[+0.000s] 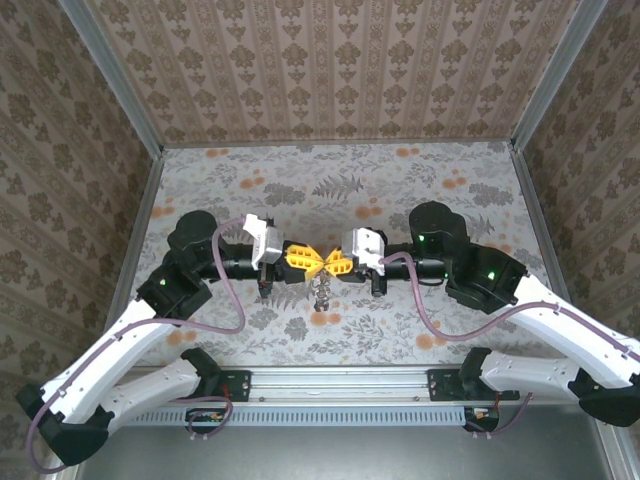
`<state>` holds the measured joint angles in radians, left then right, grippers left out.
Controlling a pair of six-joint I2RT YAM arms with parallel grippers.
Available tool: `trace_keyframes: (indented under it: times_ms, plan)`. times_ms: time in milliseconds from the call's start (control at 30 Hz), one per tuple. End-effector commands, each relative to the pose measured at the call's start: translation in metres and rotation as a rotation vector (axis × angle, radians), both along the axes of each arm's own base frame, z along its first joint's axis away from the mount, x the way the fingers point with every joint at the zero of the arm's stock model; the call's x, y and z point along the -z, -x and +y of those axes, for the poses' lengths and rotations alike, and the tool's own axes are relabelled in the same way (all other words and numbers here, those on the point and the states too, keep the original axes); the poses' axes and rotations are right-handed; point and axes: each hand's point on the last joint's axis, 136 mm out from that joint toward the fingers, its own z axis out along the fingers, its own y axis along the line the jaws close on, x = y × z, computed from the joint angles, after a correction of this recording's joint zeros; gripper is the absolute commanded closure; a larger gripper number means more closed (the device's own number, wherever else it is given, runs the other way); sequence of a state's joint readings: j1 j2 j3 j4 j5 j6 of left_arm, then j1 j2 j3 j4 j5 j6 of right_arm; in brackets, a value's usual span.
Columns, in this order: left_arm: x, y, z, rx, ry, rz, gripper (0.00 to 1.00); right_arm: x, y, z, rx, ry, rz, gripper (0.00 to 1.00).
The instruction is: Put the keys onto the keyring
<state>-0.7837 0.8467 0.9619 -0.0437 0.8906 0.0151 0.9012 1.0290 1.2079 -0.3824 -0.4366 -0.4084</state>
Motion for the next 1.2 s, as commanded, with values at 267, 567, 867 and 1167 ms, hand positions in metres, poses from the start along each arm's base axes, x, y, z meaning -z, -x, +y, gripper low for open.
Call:
trace_keyframes:
  times_ms: [267,567,867,1167]
  plan:
    - [0.01,-0.019,0.009,-0.179,-0.2,-0.073,0.92,0.0,-0.026,-0.014,0.141,0.067,-0.05,1.0]
    - [0.031,-0.038,0.014,-0.293,-0.435,-0.169,0.74,0.019,-0.039,-0.013,0.184,0.202,-0.033,1.0]
    - [0.051,-0.042,0.002,-0.276,-0.49,-0.183,0.73,0.023,-0.028,-0.001,0.096,0.213,0.003,1.0]
    - [0.063,-0.045,-0.005,-0.26,-0.508,-0.169,0.77,0.026,-0.018,0.005,0.028,0.205,0.021,1.0]
